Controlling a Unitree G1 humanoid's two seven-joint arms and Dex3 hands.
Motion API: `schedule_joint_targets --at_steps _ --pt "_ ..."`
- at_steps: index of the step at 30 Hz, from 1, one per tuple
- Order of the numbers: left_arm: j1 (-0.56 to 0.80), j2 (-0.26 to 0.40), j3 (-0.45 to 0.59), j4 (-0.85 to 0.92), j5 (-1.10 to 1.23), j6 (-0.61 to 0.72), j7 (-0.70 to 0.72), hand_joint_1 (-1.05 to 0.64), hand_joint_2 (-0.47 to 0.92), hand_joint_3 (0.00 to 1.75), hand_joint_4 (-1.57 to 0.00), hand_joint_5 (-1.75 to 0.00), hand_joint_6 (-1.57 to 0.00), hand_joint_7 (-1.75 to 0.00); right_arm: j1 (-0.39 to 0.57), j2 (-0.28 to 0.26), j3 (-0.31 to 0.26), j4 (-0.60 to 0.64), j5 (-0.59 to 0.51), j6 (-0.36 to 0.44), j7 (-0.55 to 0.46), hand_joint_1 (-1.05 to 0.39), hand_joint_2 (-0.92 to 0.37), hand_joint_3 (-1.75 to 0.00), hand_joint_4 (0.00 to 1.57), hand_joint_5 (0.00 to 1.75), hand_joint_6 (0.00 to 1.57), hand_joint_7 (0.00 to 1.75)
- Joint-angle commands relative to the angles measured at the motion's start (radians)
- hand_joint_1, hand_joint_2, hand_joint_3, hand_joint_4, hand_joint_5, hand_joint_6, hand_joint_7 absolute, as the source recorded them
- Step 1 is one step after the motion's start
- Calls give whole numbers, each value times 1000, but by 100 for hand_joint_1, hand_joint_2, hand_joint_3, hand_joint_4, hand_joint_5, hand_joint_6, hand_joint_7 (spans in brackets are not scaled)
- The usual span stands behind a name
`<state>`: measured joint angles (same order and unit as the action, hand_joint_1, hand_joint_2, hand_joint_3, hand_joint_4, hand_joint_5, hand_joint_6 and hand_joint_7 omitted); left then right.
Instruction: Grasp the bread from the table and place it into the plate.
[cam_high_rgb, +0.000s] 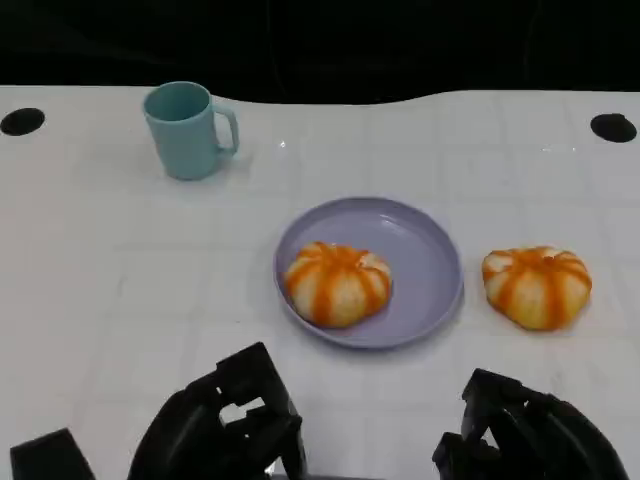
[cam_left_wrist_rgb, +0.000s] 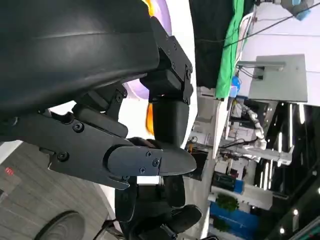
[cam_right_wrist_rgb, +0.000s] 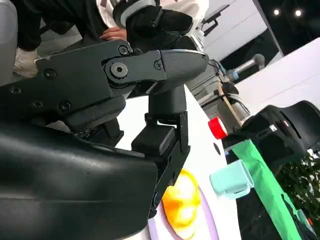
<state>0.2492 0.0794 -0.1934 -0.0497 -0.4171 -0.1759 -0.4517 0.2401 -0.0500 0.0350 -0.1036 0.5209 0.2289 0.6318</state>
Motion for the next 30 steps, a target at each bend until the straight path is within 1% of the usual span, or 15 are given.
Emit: schedule_joint_targets --at_steps 1,8,14,18,22,26,30 --pt "10 1 18 26 22 -16 -28 -55 92 40 -79 -175 -54 -175 -1 -20 -12 0 4 -3 6 -72 -92 -25 89 160 79 140" --pt "16 -18 33 47 32 -22 -49 -56 92 36 -81 -175 -56 -175 -2 -23 -21 8 10 -2 11 -72 -92 -23 89 160 78 138" --pt "7 -34 44 61 42 -37 -63 -55 92 36 -80 -175 -55 -175 -3 -31 -24 12 3 -3 11 -73 -92 -23 89 160 79 140" --pt "1 -40 46 65 49 -34 -64 -57 92 37 -79 -175 -55 -175 -5 -32 -29 17 9 3 10 -72 -92 -22 89 160 79 138" --pt "-6 -43 49 69 47 -27 -67 -56 92 37 -79 -175 -55 -175 -10 -33 -30 30 9 -8 23 -71 -92 -23 88 160 80 137" --pt "-10 -47 57 74 27 -9 -76 -55 92 35 -78 -175 -55 -175 -11 -33 -28 37 -2 -20 23 -72 -92 -24 88 160 80 138" --pt "-14 -49 61 73 41 -18 -77 -56 92 35 -78 -175 -54 -175 -12 -31 -29 35 3 -11 15 -73 -92 -24 88 161 79 140"
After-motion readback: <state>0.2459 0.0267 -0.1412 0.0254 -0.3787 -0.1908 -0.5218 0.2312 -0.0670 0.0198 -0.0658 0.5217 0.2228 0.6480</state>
